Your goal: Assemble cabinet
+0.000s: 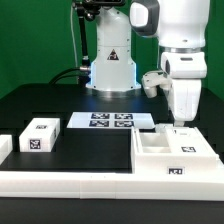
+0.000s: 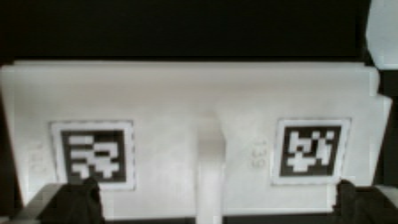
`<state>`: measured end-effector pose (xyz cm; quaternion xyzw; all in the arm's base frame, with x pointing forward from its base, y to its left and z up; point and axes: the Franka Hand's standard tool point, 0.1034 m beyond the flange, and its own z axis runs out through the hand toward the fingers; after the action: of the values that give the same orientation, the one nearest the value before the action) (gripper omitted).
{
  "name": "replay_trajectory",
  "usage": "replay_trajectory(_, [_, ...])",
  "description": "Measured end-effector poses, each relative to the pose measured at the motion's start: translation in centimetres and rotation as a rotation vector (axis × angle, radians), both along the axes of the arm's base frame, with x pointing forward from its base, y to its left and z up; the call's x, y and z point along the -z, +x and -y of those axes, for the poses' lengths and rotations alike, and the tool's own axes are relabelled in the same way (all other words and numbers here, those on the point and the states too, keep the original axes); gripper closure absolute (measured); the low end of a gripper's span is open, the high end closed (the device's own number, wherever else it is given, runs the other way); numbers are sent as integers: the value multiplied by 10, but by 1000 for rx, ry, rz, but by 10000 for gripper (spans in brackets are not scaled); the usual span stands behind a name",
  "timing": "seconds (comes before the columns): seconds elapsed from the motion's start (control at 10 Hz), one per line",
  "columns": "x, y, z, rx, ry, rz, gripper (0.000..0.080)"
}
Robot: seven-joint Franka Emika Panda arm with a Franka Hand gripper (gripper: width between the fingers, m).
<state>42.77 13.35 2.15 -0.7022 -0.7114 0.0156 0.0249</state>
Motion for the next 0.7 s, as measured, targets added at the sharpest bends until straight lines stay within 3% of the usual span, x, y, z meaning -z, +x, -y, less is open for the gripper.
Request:
replay_trajectory(0.3, [2,-1,-1,5,4,0,151])
replay_trajectory(0.4, [2,-1,-1,5,4,0,239])
replay_trajectory(0.5, [2,-1,-1,5,4,0,239])
replay_trajectory(0.6, [2,-1,-1,5,4,-1,441])
replay_trajectory(0.7, [2,-1,-1,5,4,-1,576])
